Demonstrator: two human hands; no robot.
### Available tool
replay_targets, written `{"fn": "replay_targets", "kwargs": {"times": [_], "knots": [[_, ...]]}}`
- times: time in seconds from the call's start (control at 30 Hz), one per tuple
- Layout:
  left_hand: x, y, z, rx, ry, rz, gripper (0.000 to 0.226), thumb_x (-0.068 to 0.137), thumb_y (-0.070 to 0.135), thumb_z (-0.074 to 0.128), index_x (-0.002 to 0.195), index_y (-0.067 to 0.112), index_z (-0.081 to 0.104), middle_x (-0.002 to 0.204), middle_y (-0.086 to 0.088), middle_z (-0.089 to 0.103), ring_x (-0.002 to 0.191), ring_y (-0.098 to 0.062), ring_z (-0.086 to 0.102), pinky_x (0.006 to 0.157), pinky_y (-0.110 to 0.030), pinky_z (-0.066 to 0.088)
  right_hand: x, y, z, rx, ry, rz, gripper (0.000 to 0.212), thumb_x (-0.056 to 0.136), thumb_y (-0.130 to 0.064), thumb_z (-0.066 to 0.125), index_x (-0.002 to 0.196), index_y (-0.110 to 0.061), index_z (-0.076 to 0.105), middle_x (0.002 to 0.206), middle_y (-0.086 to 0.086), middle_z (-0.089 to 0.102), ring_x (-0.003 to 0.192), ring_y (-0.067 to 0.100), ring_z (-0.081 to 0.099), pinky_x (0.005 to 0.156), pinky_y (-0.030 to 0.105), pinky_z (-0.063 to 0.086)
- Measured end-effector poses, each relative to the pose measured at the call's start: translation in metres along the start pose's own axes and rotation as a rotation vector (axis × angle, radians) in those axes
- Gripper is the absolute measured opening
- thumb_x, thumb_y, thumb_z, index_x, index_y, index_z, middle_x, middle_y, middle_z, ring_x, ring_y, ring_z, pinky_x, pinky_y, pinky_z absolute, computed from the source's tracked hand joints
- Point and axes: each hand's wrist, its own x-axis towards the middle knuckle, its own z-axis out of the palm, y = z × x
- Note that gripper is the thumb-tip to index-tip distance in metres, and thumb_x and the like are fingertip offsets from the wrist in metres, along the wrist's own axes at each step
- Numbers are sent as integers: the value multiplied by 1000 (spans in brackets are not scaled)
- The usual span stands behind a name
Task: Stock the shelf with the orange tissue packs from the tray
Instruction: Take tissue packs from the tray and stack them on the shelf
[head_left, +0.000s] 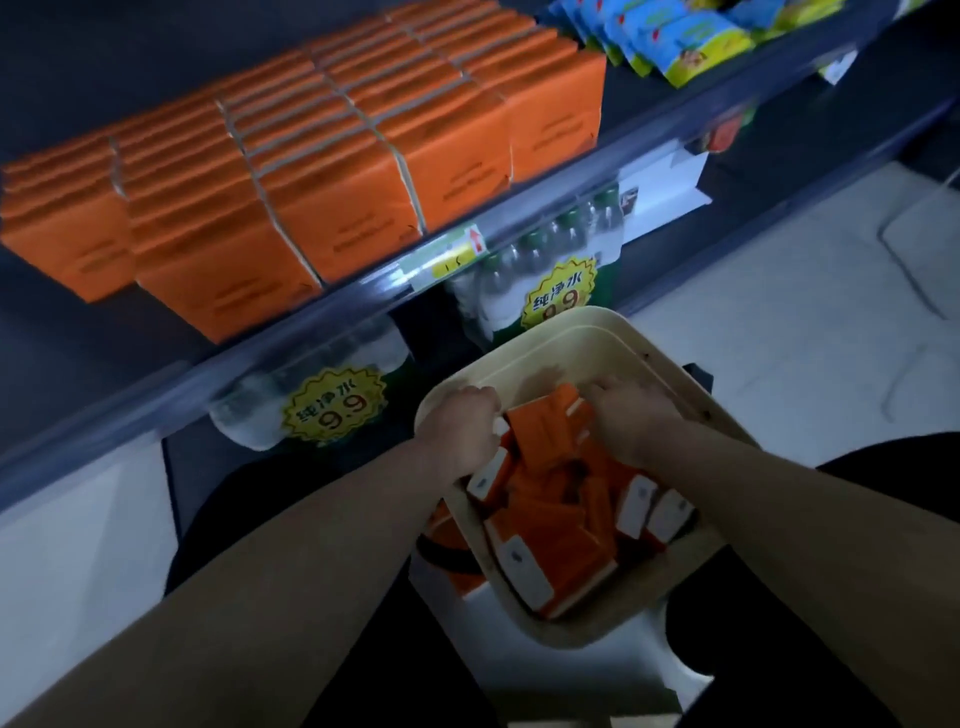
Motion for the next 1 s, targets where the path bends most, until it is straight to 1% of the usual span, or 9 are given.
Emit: {"fn": "replay_targets", "kwargs": {"times": [0.07, 0.17, 0.33, 0.53, 0.6, 0.67, 0.8, 0.87, 1.0], "knots": [[14, -2, 12, -21, -37, -10, 28, 88, 23, 59, 114, 12, 59, 115, -9, 60, 107, -26, 55, 82, -30, 43, 13, 6, 16, 46, -45, 46, 54, 92, -33, 50, 142, -21, 35, 142, 6, 40, 130, 27, 39, 102, 43, 35], [32, -4, 28, -59, -90, -31, 22, 91, 19, 56, 109, 12, 63, 112, -8, 63, 106, -26, 58, 85, -32, 47, 35, 9, 38, 85, -120, 89, 53, 90, -30, 55, 139, -17, 39, 140, 8, 41, 129, 28, 40, 102, 43, 36], [53, -6, 48, -127, -63, -60, 29, 93, 18, 52, 123, 14, 56, 114, 1, 57, 106, -18, 55, 88, -31, 44, 72, 5, 69, 90, -188, 117, 42, 94, -26, 50, 132, -12, 43, 137, 15, 41, 126, 33, 39, 100, 45, 39], [72, -9, 61, -101, -92, -110, 26, 81, 37, 51, 103, 25, 60, 100, -1, 65, 91, -24, 62, 79, -39, 54, 104, -1, 108, 154, -262, 224, 55, 96, -37, 44, 142, -8, 35, 146, 19, 29, 134, 40, 28, 108, 48, 30], [76, -10, 59, -127, -98, -106, 25, 84, 35, 53, 106, 24, 60, 102, 0, 64, 93, -22, 60, 81, -37, 52, 109, -5, 116, 243, -235, 272, 58, 94, -40, 48, 140, -6, 38, 145, 22, 30, 134, 42, 27, 108, 47, 29], [78, -10, 57, -166, -133, -108, 23, 90, 26, 56, 112, 18, 59, 105, 0, 61, 95, -20, 58, 80, -33, 48, 110, -10, 121, 367, -146, 305, 60, 87, -44, 59, 130, -4, 45, 137, 24, 41, 128, 40, 36, 104, 43, 33], [81, -13, 54, -169, -125, -112, 21, 89, 25, 57, 109, 17, 62, 107, -6, 64, 97, -26, 61, 82, -36, 51, 103, -22, 123, 743, -112, 407, 54, 83, -31, 70, 119, -4, 41, 119, 22, 58, 111, 39, 56, 87, 38, 43], [80, -15, 52, -147, -129, -118, 14, 90, 26, 56, 99, 18, 63, 99, -6, 64, 91, -27, 62, 79, -39, 53, 98, -23, 120, 777, -81, 436, 59, 81, -34, 71, 119, -6, 36, 116, 20, 60, 107, 38, 59, 85, 38, 44], [73, -17, 46, -185, -141, -152, 9, 93, 21, 53, 97, 16, 59, 96, -5, 61, 88, -21, 57, 71, -32, 44, 84, -15, 104, 703, -21, 384, 69, 71, -38, 78, 118, -13, 35, 114, 14, 60, 108, 35, 58, 88, 45, 47]]}}
